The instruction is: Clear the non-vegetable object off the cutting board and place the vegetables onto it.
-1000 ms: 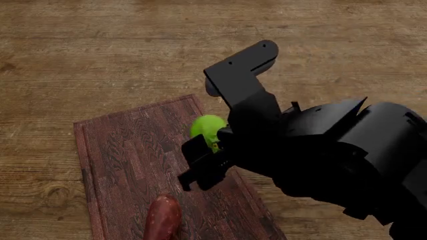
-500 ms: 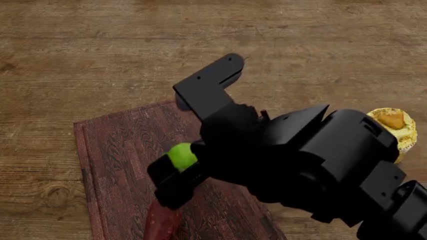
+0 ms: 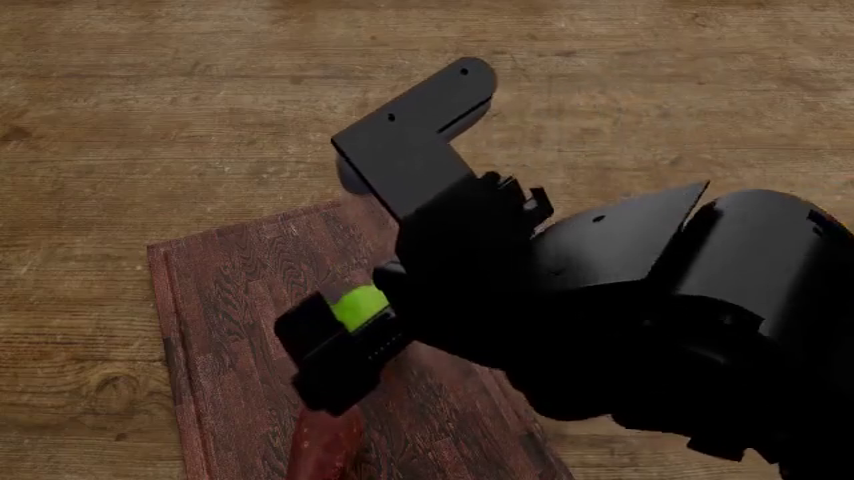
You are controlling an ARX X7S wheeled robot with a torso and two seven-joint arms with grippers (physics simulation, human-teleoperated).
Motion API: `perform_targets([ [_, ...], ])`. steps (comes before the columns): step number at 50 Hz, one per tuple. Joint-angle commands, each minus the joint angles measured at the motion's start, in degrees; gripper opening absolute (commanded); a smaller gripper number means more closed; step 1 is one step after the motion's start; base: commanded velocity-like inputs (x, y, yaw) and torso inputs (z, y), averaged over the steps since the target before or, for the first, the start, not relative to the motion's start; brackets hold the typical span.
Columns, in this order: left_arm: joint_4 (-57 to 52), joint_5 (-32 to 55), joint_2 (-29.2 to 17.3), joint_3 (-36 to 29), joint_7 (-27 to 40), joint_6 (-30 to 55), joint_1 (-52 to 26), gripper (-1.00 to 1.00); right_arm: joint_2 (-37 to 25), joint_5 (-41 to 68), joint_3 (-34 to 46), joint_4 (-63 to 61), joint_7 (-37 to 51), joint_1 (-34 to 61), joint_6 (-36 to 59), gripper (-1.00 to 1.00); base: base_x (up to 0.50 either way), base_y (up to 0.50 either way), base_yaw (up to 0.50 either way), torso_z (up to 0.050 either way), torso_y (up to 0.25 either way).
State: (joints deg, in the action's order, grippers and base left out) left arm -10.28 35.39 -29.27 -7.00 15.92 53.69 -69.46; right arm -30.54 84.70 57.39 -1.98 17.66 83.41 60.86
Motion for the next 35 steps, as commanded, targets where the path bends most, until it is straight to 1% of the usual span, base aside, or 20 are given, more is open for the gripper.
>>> perform_targets([
  [1,-1.20,0.27,-0.34,-0.30,0.22,0.60,-0.21,1.00,-4.75,13.02,-4.96,-11.30,12.71,4.31,3.73,1.00,0.00,0.00,0.00,0.000,0.000],
  [12,-1.95,0.84,-0.77,0.18,0.65,1.48,-0.40,1.00,-7.13,25.25,-6.85,-18.61,24.54,13.23,5.58,1.00,0.00,0.00,0.00,0.000,0.000],
  [16,-3.56,1.64,-0.68,0.81,1.32,2.08,0.99,1.00,-7.46,28.96,-7.59,-20.97,27.92,15.21,4.26,1.00,0.00,0.00,0.00,0.000,0.000],
  [18,-3.89,1.70,-0.81,0.98,1.35,1.78,2.21,1.00,-7.79,31.82,-7.74,-23.80,31.58,16.78,3.13,1.00,0.00,0.00,0.00,0.000,0.000],
  [25,-4.27,1.82,-0.80,1.19,1.98,2.12,2.44,1.00,-8.76,38.75,-8.69,-29.31,38.09,21.22,0.09,1.00,0.00,0.00,0.00,0.000,0.000],
  [35,-9.10,5.14,-1.17,3.28,3.18,5.39,2.86,1.00,-9.97,47.34,-9.30,-36.60,47.87,28.12,-5.24,1.00,0.00,0.00,0.00,0.000,0.000],
])
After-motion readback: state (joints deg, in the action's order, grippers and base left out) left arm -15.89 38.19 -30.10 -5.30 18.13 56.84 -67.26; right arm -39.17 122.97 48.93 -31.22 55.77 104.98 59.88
